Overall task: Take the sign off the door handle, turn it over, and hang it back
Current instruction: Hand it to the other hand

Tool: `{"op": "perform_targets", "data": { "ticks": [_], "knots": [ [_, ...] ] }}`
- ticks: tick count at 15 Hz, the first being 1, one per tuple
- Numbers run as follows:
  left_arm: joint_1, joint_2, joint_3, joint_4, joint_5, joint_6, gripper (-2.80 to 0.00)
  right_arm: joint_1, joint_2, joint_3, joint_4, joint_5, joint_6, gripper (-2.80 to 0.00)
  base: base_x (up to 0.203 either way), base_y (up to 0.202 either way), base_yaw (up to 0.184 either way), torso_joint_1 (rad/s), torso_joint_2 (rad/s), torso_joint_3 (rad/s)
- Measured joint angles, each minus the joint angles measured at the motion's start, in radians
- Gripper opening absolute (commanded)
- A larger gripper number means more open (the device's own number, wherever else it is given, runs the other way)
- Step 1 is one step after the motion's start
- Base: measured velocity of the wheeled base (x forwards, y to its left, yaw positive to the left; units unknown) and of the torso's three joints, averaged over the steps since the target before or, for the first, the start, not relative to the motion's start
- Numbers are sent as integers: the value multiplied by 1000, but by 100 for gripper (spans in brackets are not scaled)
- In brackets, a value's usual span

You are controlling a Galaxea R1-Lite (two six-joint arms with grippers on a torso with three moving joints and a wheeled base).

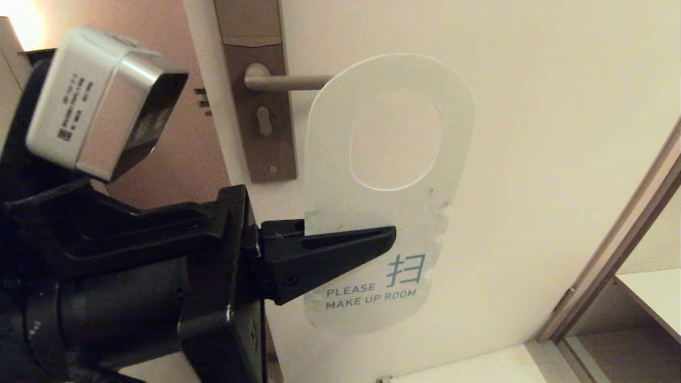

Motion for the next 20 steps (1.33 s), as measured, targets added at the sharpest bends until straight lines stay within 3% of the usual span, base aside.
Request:
{"op": "perform_targets", "data": {
  "ticks": [3,6,11,14,20],
  "knots": [
    [43,1,24,-17,-122,-10,-280,0,0,0,0,0,1,-280,0,0,0,0,0,0],
    [50,30,26,-36,-139,-13,-280,0,0,0,0,0,0,-280,0,0,0,0,0,0],
    [52,114,56,-183,-174,-16,-280,0,0,0,0,0,-3,-280,0,0,0,0,0,0],
    [78,140,62,-186,-193,-17,-280,0,0,0,0,0,-12,-280,0,0,0,0,0,0],
    [188,173,62,-217,-381,-16,-280,0,0,-7,13,1,-20,-280,0,0,0,0,0,0]
  ]
}}
